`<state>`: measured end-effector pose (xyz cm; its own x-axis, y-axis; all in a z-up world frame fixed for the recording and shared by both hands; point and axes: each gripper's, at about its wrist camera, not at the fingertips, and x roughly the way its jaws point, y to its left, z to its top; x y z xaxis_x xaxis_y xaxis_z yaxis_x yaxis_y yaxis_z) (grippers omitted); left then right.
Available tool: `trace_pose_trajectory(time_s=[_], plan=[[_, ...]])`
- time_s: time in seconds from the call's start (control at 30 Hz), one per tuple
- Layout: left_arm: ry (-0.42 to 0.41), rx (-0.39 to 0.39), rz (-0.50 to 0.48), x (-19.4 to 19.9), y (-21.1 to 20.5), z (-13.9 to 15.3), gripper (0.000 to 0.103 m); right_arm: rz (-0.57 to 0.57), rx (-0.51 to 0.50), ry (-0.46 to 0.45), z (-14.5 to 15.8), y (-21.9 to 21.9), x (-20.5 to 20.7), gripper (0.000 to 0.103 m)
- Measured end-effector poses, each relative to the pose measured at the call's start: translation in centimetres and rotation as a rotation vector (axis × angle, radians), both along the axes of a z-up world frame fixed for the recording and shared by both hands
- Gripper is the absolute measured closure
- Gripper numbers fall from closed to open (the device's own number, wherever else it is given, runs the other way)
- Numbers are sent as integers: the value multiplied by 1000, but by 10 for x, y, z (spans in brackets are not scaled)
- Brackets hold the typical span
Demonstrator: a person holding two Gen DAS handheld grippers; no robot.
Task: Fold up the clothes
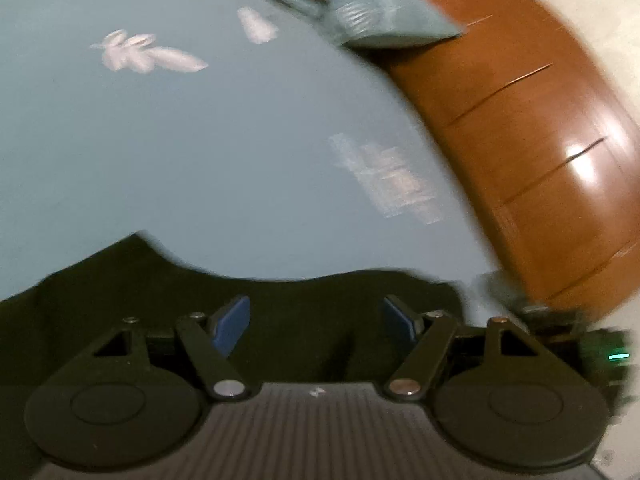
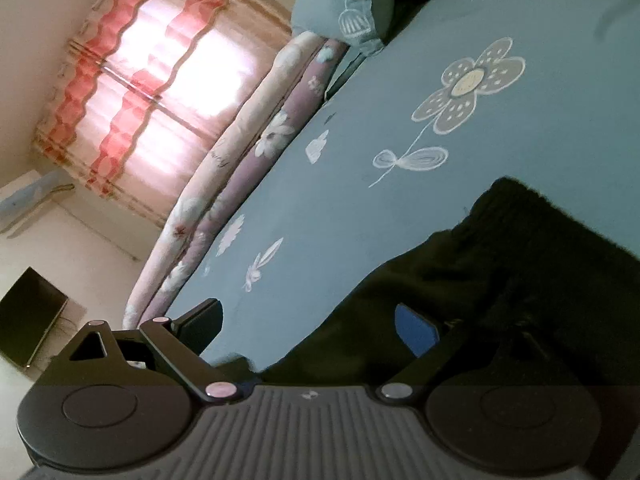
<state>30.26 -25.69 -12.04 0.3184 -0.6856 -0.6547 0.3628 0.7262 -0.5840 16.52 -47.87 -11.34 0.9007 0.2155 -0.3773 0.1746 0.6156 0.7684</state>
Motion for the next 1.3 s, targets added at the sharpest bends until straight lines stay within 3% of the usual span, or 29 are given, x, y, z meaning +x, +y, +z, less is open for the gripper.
trace_pose_trajectory(time_s=[0.17,0.3,0.5,0.63,1.0,1.13,1.3], plan=[[-28,0,32,-10,11,13,32,13,-39,-34,12,3,-13,7],[-23,36,-24,-27,7,32,32,-7,-77,35,12,3,-12,7],[-22,207,-234,-81,-6,50,29,-51,-32,48,13,-4,-22,7],[-7,231,-309,-123,7,45,28,-55,-41,71,12,-5,-26,7],[195,168,-194,-168,60,-2,27,-32,-49,89,15,3,-26,7],[150,161,-203,-176,60,8,27,-12,-79,97,18,7,-27,7],[19,127,-180,-182,54,21,21,55,-67,89,24,12,-46,7]])
